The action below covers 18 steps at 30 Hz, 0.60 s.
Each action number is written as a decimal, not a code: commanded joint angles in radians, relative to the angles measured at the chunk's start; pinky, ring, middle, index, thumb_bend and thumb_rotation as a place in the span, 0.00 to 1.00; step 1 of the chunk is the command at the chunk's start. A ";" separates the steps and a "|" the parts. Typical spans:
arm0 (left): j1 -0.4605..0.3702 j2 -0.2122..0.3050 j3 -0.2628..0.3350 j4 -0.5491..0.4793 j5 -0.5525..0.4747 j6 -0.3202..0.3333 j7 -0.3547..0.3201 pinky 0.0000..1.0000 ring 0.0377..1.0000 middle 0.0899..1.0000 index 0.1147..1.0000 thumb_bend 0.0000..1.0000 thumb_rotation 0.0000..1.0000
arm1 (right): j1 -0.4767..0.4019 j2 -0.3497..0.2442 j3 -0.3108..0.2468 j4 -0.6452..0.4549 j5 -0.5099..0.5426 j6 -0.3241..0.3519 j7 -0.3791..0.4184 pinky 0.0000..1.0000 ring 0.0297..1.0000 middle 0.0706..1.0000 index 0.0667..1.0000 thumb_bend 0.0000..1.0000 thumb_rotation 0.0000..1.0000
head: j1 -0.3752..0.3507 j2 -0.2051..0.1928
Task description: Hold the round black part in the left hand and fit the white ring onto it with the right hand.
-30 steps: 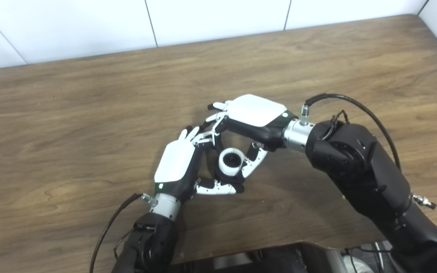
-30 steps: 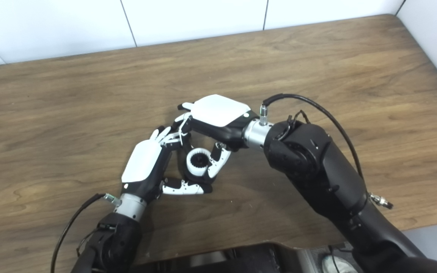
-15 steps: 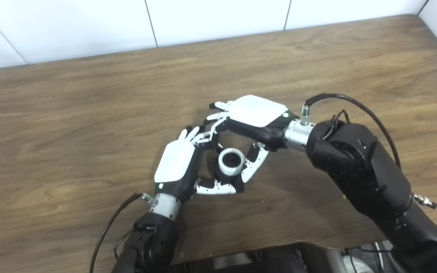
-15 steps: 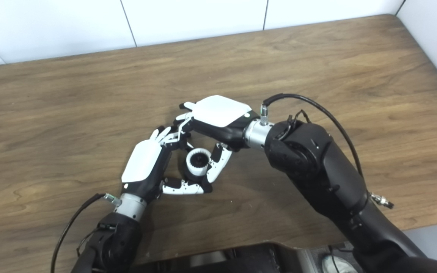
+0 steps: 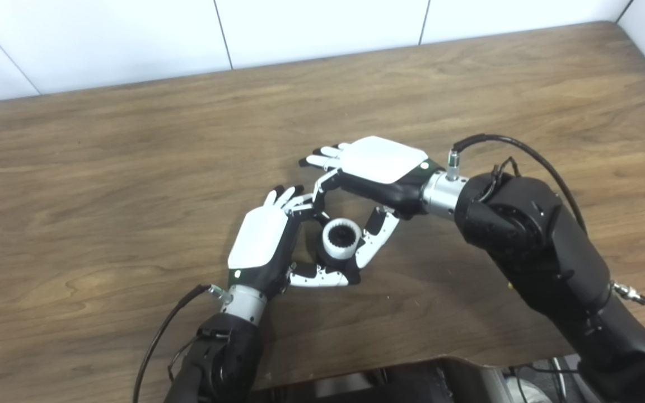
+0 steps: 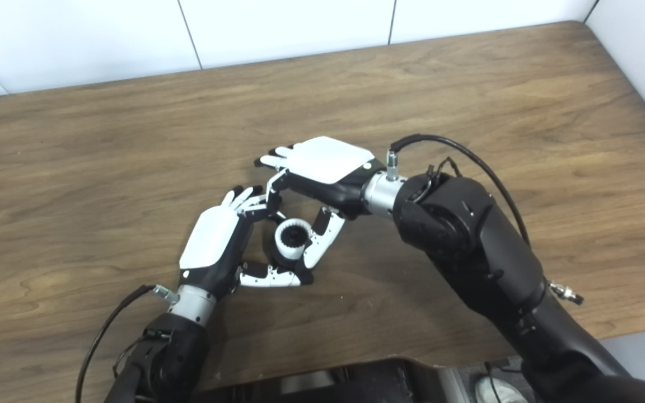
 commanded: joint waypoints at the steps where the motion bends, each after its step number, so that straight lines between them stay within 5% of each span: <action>1: 0.009 -0.001 -0.010 0.017 -0.001 0.000 -0.033 1.00 0.94 0.80 0.42 0.53 0.06 | -0.053 -0.014 -0.029 -0.058 0.011 0.007 0.012 1.00 1.00 0.98 0.80 1.00 0.41 | -0.001 0.001; 18: 0.008 0.007 -0.004 0.032 0.003 -0.011 -0.026 1.00 0.94 0.80 0.42 0.53 0.06 | -0.068 -0.053 -0.107 -0.196 0.057 0.090 0.118 1.00 1.00 0.96 0.78 1.00 0.43 | 0.001 -0.013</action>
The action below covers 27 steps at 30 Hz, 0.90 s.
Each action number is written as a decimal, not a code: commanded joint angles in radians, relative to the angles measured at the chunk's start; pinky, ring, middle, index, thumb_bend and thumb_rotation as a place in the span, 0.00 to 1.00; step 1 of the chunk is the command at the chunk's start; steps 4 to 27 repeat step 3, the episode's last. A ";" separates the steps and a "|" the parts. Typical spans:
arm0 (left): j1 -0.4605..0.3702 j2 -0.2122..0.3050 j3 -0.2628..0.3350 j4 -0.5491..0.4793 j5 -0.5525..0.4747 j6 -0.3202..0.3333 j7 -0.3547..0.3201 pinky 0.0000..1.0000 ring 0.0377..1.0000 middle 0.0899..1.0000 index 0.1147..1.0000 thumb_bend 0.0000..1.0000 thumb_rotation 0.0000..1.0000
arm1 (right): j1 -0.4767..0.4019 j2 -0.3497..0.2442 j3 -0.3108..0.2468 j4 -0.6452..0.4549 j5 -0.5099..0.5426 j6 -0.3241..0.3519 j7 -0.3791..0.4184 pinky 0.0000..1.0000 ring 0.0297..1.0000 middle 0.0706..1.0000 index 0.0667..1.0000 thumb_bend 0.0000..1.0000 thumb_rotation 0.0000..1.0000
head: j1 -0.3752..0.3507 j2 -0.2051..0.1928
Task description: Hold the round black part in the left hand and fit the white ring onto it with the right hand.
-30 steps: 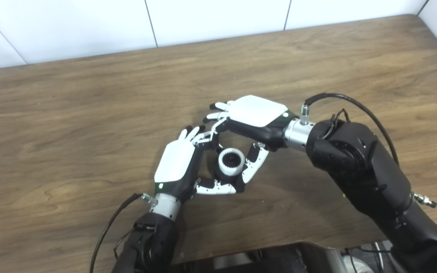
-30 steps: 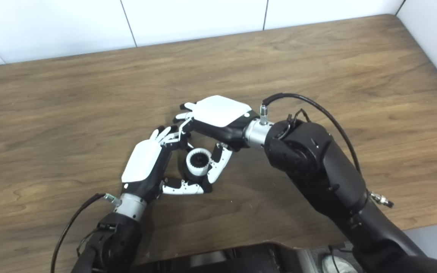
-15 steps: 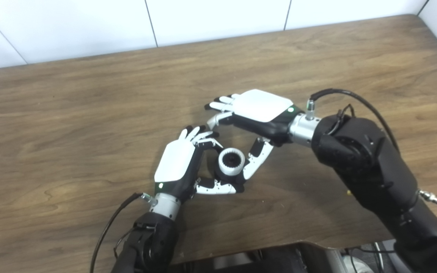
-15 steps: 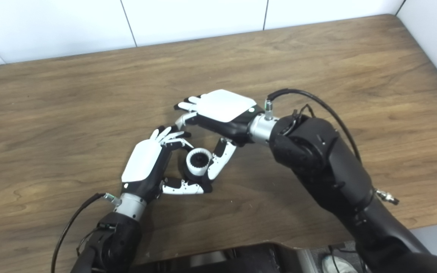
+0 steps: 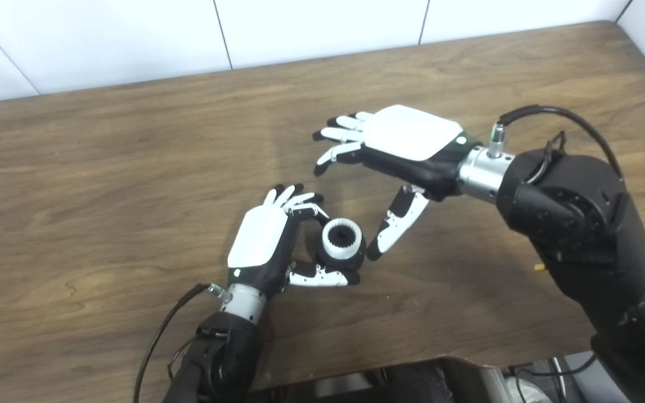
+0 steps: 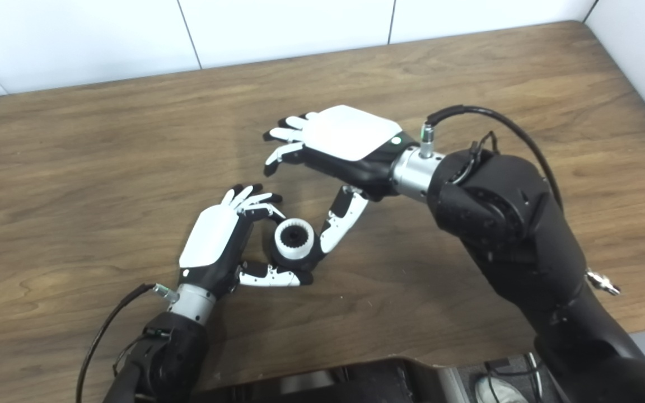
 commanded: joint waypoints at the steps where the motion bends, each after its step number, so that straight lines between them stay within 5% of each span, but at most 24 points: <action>1: 0.012 0.007 -0.009 0.024 0.003 -0.001 -0.031 1.00 0.94 0.79 0.42 0.53 0.06 | -0.019 -0.007 -0.019 -0.038 0.009 0.010 -0.007 1.00 1.00 0.95 0.78 1.00 0.43 | -0.001 0.000; 27: 0.012 0.010 -0.009 0.024 0.004 -0.002 -0.032 1.00 0.94 0.79 0.42 0.53 0.06 | -0.017 -0.006 -0.023 -0.038 0.010 0.014 -0.009 1.00 1.00 0.95 0.78 1.00 0.43 | -0.002 -0.001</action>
